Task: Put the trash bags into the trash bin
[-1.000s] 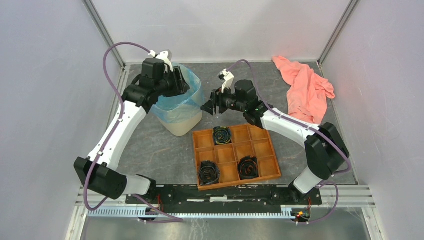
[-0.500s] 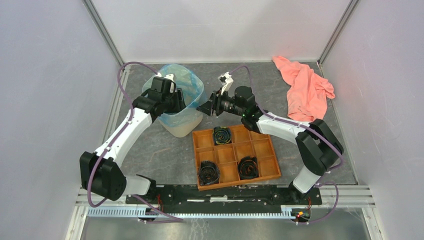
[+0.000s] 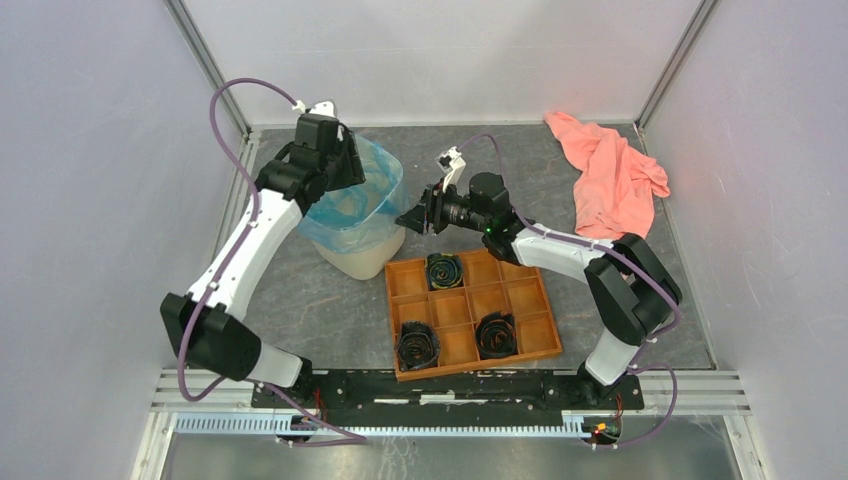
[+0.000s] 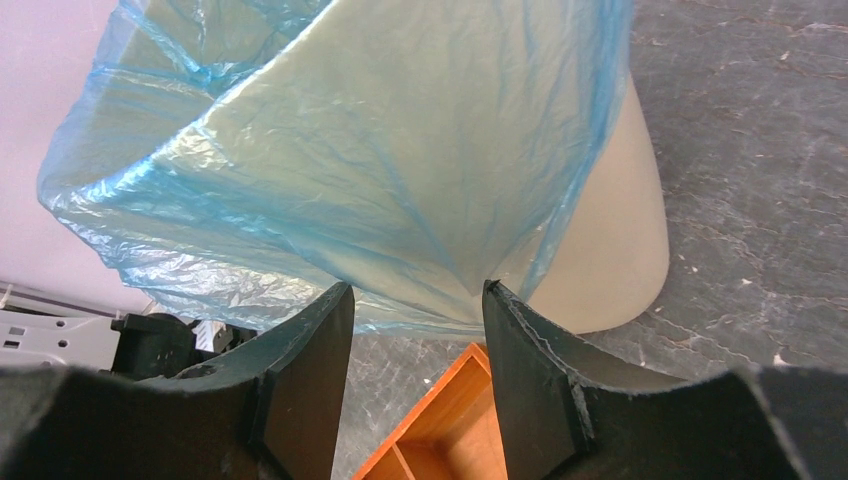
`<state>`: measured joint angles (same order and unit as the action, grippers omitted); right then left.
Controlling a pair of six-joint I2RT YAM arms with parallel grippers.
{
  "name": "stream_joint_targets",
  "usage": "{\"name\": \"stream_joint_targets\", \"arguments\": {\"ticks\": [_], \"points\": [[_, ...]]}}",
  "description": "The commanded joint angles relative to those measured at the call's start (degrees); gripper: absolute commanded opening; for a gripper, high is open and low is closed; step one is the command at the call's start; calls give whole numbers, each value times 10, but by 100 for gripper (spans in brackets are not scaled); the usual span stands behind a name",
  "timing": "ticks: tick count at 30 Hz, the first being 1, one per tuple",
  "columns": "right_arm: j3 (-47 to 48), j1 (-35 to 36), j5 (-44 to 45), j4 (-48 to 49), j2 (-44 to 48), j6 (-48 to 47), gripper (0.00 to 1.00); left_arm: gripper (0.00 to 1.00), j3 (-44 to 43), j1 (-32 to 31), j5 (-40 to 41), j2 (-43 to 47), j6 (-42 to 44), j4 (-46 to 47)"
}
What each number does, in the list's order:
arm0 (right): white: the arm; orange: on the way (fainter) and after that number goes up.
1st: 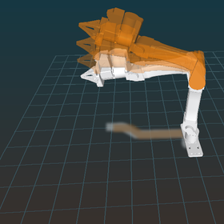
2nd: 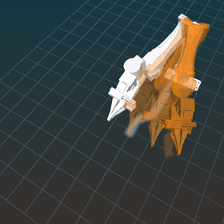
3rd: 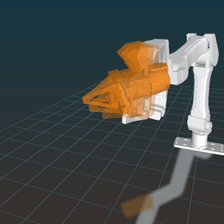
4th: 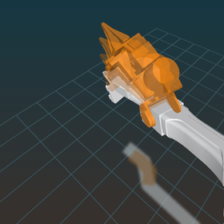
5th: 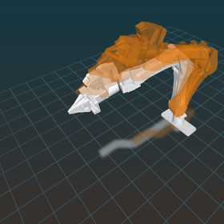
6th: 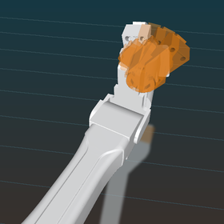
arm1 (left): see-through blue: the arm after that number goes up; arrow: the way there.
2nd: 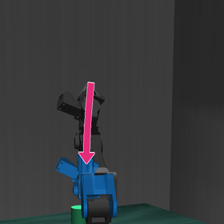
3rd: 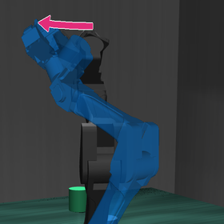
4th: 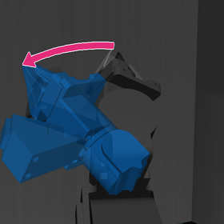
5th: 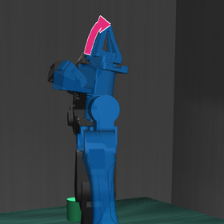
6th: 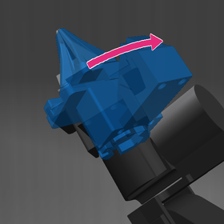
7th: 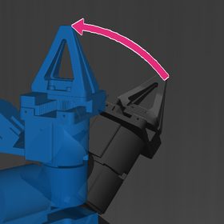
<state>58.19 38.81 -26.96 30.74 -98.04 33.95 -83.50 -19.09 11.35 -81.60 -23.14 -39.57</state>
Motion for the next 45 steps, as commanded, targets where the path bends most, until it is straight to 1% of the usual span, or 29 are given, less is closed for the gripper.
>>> {"name": "stream_joint_targets", "arguments": {"ticks": [1, 5, 6, 8, 10, 12, 15, 21, 25, 27, 29, 34, 39, 43, 45], "points": [[7, -7, -12, 6, 20, -16, 57, 61, -17, 7, 48, -52, -3, 41], [12, -8, -21, -3, 18, -20, 57, 60, -40, 27, 55, -100, 18, 78], [12, -8, -20, -6, 18, -22, 57, 61, -53, 33, 56, -116, 25, 73], [12, -8, -19, -8, 18, -22, 57, 65, -85, 37, 63, -140, 37, 48], [13, -7, -16, -11, 17, -22, 57, 73, -85, 37, 47, -142, 52, 41], [15, -6, -11, -11, 16, -22, 57, 82, -66, 37, 17, -122, 57, 43], [26, 0, -7, -12, 7, -19, 57, 91, -40, 37, -12, -66, 61, 36], [37, 10, 8, -18, -2, -20, 58, 100, -42, 37, -62, 31, 72, 0], [30, 12, 28, -28, 5, -29, 59, 100, -58, 37, -130, 69, 76, -10], [28, 11, 47, -44, 13, -40, 60, 100, -54, 37, -151, 90, 77, -6], [25, 11, 62, -56, 20, -54, 62, 100, -36, 37, -170, 116, 72, 14], [24, 12, 109, -97, 37, -94, 72, 100, 34, 37, -232, 176, 62, 87], [43, 12, 142, -142, 38, -116, 77, 100, 85, 37, -242, 225, 65, 137], [42, 12, 160, -150, 42, -117, 81, 100, 110, 36, -199, 260, 77, 158], [41, 14, 164, -149, 40, -113, 83, 100, 128, 36, -195, 279, 73, 174]]}}
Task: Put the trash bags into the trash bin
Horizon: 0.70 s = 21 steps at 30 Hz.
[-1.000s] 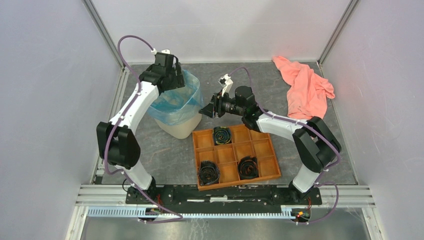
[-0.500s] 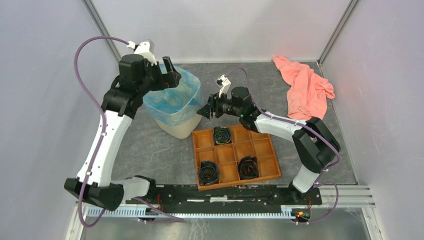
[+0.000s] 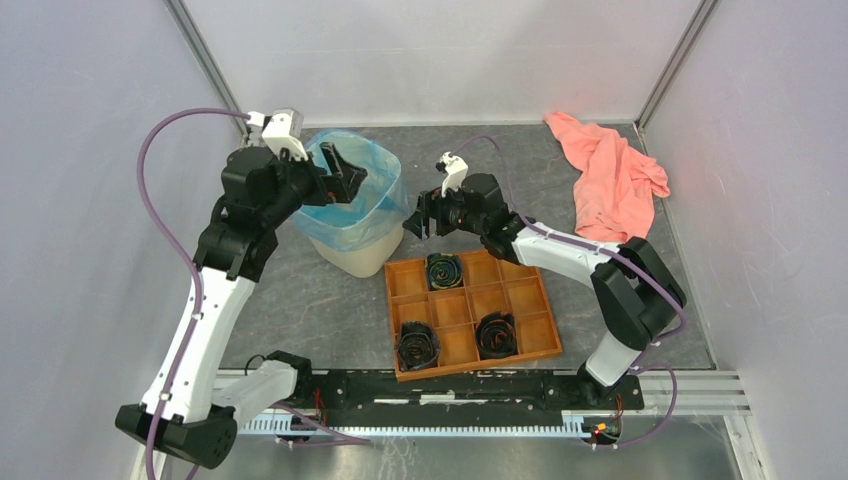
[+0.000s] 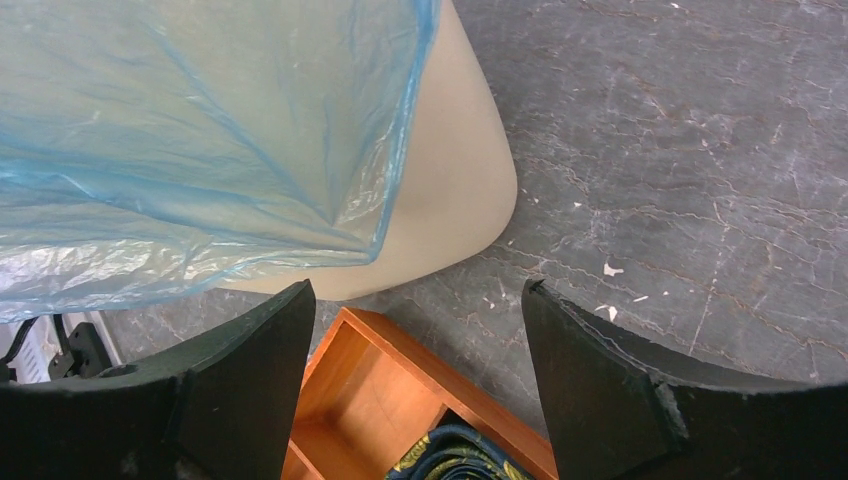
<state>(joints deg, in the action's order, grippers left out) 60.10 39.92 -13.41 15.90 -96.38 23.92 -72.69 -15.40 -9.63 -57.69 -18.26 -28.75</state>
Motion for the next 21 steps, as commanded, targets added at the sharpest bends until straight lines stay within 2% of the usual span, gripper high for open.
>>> {"name": "stream_joint_targets", "arguments": {"ticks": [1, 8, 13, 17, 21], "points": [[20, 6, 31, 2, 21, -11, 83, 100, 25, -6, 17, 46, 24, 71], [28, 43, 42, 65, -29, 25, 87, 100, 28, -53, 46, 46, 36, 75], [47, 68, 88, 131, -84, 65, 89, 100, 36, -74, 60, 47, 30, 94], [84, 84, 116, 208, -155, 126, 90, 100, 49, -90, 68, 45, 24, 109], [158, 107, 191, 249, -234, 169, 90, 100, 67, -100, 94, 53, 18, 118]]}}
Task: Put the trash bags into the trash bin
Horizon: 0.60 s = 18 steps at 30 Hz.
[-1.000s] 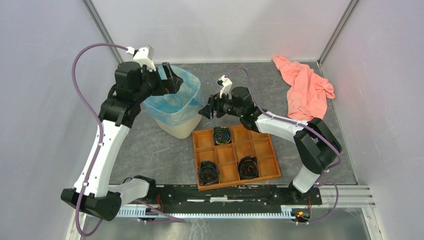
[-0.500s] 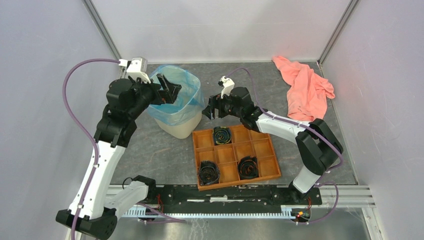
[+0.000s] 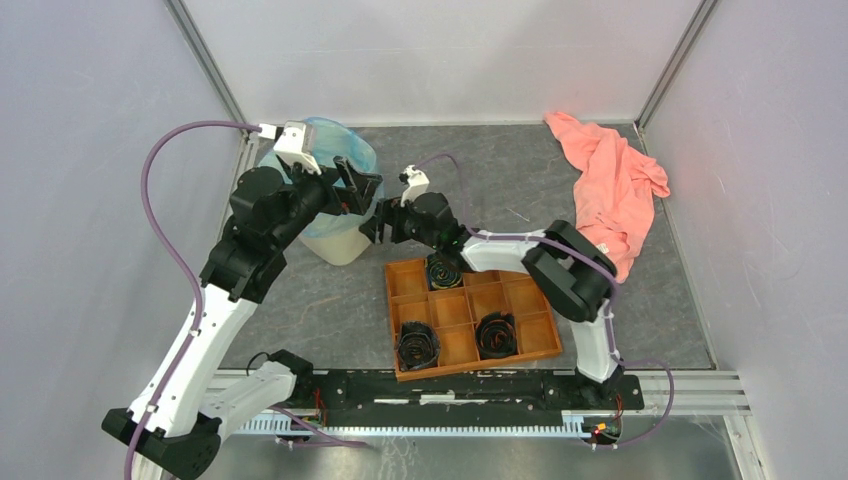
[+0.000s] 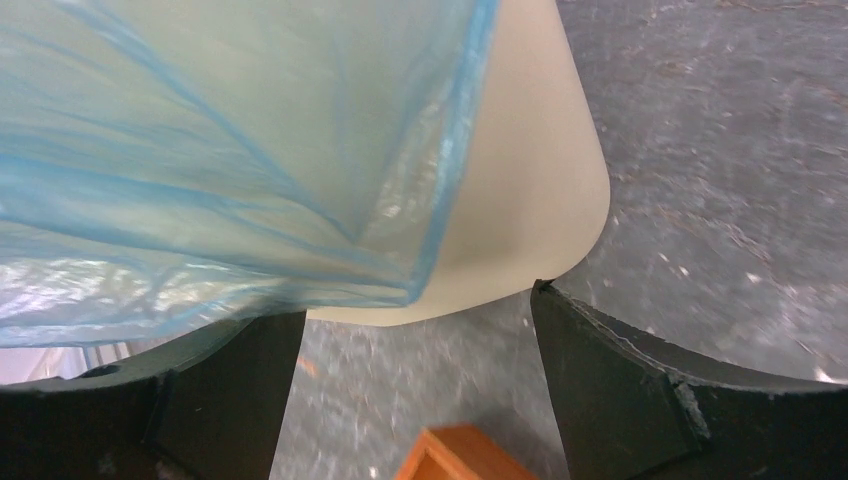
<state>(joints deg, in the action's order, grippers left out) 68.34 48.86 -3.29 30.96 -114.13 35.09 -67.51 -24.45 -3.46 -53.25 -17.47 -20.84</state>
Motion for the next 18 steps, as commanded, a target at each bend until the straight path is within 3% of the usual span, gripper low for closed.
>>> {"name": "stream_joint_targets", "arguments": {"ticks": [1, 7, 13, 15, 18], "points": [[97, 22, 112, 110, -78, 60, 89, 100, 20, -12, 47, 10, 9, 40], [290, 35, 181, 111, -225, 62, 89, 100, 44, -27, 86, 19, 1, 46], [564, 43, 244, 49, -394, 46, 89, 100, 52, -36, 88, 23, -11, 51], [579, 43, 249, 52, -405, 47, 89, 100, 53, -37, 85, 23, -13, 50], [505, 43, 235, 69, -340, 32, 89, 100, 52, -38, 84, 28, -18, 48]]}}
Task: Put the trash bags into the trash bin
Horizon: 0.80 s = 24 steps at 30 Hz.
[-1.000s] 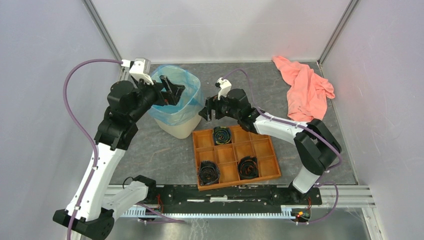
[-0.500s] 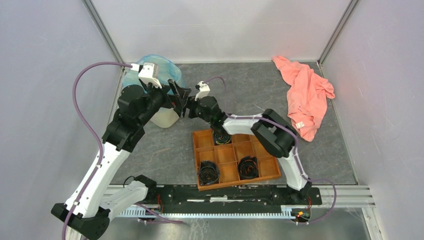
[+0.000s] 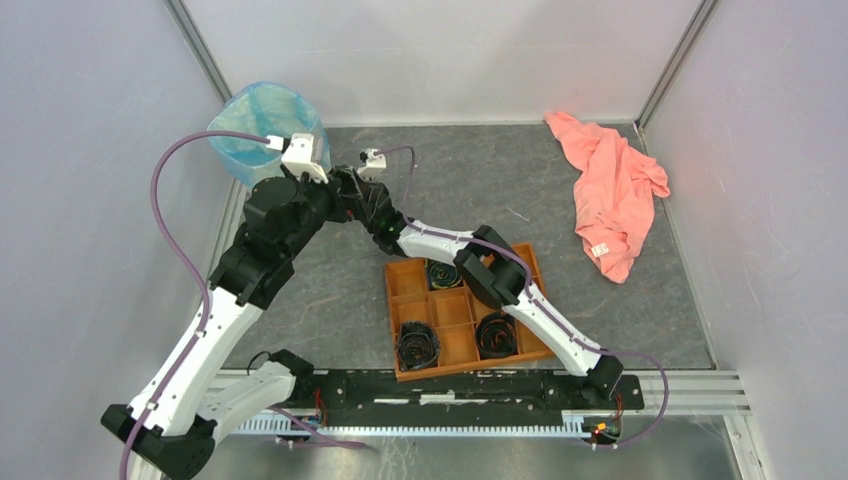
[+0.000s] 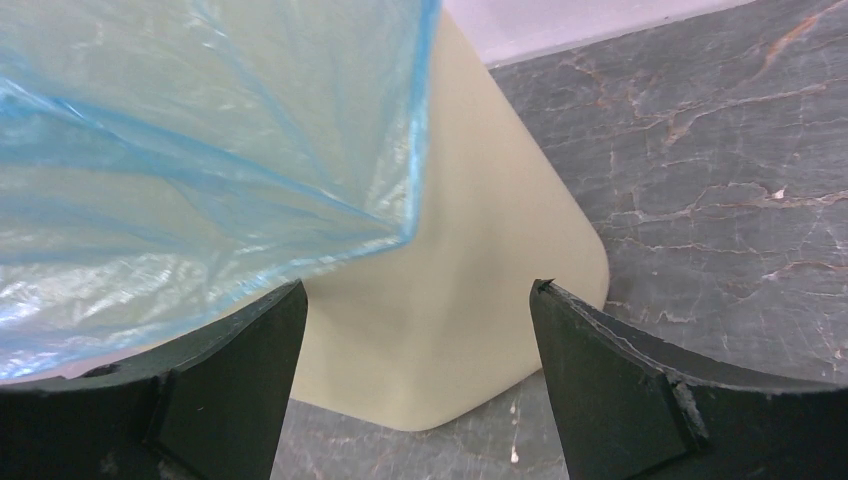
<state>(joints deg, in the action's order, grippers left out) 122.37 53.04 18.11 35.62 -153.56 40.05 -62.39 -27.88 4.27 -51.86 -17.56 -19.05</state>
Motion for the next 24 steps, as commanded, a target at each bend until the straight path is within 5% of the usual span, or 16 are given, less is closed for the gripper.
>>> {"name": "stream_joint_targets", "arguments": {"ticks": [1, 7, 11, 16, 24], "points": [[-74, 1, 14, 25, 83, -28, 89, 100, 1, -3, 5, 18, -21, 31], [-336, -6, -48, -30, 343, -130, 91, 100, -2, -2, -3, 45, -49, 35], [-491, -23, -49, -154, 533, -206, 93, 100, -13, -2, 3, 63, -64, 25], [-564, -40, 18, -377, 739, -289, 96, 100, -47, -2, 18, 69, -70, 5], [-540, -41, 72, -558, 993, -371, 98, 100, -115, -2, 64, 63, -81, -26]]}}
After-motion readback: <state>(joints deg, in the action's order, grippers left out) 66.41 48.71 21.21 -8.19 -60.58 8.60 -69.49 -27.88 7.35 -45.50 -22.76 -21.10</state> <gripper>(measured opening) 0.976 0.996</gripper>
